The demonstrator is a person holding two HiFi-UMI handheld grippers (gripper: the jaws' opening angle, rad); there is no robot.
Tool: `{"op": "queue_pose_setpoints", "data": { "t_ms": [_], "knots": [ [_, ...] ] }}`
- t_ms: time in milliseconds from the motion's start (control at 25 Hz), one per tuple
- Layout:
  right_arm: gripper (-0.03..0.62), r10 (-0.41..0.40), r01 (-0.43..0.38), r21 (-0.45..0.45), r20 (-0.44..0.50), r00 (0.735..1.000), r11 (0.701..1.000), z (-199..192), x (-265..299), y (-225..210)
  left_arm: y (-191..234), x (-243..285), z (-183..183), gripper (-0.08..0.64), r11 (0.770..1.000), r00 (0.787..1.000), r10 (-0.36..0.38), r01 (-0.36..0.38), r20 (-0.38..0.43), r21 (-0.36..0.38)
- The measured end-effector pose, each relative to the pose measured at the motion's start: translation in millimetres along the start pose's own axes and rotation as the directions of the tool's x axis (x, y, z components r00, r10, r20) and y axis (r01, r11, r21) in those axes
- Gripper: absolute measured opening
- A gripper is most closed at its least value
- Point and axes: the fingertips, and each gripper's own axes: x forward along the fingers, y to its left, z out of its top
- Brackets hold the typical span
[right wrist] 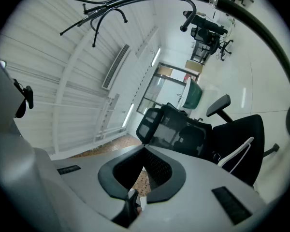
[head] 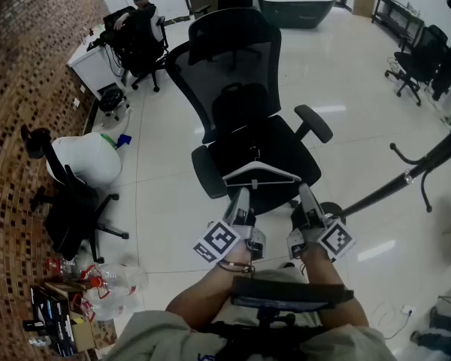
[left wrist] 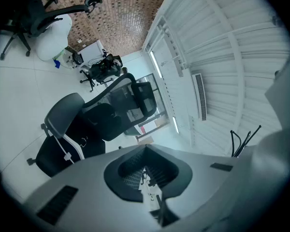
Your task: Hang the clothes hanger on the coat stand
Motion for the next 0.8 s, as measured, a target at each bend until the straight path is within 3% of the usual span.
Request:
{"op": "queue_pose_setpoints", "data": {
  "t_ms": [160,280,400,480,560,680,720,800],
  "knots": [
    [0.003,-0.027,0.027,-0.015,-0.012,1.000,1.000,-5,-2,-4,3,-2,-3,0.014,1.000,1.000,0.007,-0.007,-0.015,0.005],
    [0.003,-0.072,0.068,-0.098,-0.031,0.997,0.993,-10,-5,-12,8,-5,0,0.014,0.999,1.000,0.006,-0.005,-0.026,0.048],
    [0.003,-0.132,0.121,-0.218,-0.037,0.991,0.968,-16,-3,-21,17,-7,15,0.014,0.989,0.999,0.017,-0.012,-0.032,0.145],
    [0.005,-0.160,0.133,-0.345,-0.050,0.986,0.929,-24,3,-23,25,-10,24,0.015,0.965,0.998,0.033,-0.019,-0.048,0.260],
    [0.038,-0.175,0.122,-0.472,-0.070,0.982,0.873,-33,14,-20,32,-11,30,0.015,0.909,0.996,0.053,-0.015,-0.078,0.417],
    [0.078,-0.219,0.113,-0.623,-0.095,0.971,0.774,-47,30,-22,37,-9,36,0.017,0.771,0.990,0.087,0.004,-0.111,0.636],
    [0.077,-0.235,0.105,-0.671,-0.106,0.966,0.734,-51,36,-24,38,-6,38,0.018,0.732,0.989,0.091,0.013,-0.116,0.681],
    [0.080,-0.265,0.077,-0.754,-0.131,0.955,0.652,-54,49,-31,39,4,39,0.020,0.683,0.988,0.093,0.026,-0.122,0.730]
  ]
}}
